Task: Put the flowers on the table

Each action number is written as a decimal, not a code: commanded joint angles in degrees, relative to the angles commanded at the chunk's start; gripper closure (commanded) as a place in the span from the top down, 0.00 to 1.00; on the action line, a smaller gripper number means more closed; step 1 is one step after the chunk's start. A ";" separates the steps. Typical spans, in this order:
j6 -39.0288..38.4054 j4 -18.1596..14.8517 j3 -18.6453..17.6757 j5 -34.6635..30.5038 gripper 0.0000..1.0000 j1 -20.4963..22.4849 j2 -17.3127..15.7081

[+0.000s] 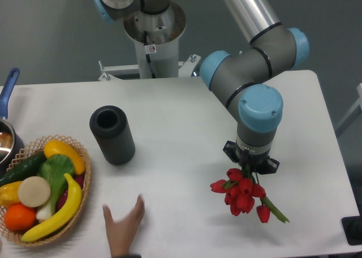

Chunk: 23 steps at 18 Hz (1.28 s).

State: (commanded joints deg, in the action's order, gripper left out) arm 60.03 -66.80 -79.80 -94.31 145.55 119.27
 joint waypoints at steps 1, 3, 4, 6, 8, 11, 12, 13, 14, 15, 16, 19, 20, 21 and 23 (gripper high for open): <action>0.00 0.00 0.00 0.00 0.12 0.00 0.00; 0.00 0.00 0.00 0.00 0.12 0.00 0.09; 0.09 0.00 0.00 0.09 0.12 0.00 0.09; -0.26 0.09 0.00 0.44 0.14 0.00 0.17; -1.14 0.44 -0.26 0.70 0.15 -0.09 0.87; -1.58 2.63 0.18 0.79 0.15 -1.49 3.07; -1.58 2.81 0.09 0.88 0.15 -1.49 3.25; -1.50 2.81 -0.26 0.88 0.15 -1.49 3.25; -1.23 2.64 -0.44 0.97 0.19 -1.58 3.25; -1.06 2.72 -0.96 1.05 0.26 -1.58 3.25; -0.97 2.64 -1.23 1.05 0.32 -1.58 3.25; -1.05 2.63 -2.02 1.14 0.55 -1.58 3.25; -1.05 2.72 -2.02 1.14 0.62 -1.58 3.25; -1.05 2.81 -2.02 1.06 0.78 -1.58 3.34; -1.49 2.99 -2.11 0.97 1.00 -2.02 3.43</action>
State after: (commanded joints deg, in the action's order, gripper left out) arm 58.54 -63.81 -81.91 -93.34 143.53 122.69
